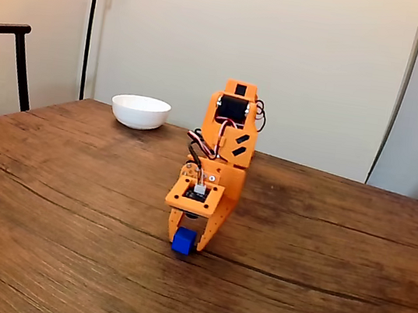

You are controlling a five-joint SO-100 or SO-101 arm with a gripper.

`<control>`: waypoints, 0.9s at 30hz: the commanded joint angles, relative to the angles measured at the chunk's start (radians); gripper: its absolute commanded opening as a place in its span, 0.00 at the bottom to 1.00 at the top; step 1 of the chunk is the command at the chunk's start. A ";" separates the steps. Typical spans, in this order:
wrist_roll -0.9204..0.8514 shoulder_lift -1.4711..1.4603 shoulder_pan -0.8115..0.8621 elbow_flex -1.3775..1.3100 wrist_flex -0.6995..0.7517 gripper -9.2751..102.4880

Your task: Grasp the cube and drop it in the bowl

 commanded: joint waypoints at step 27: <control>0.117 0.021 0.097 -0.440 0.405 0.15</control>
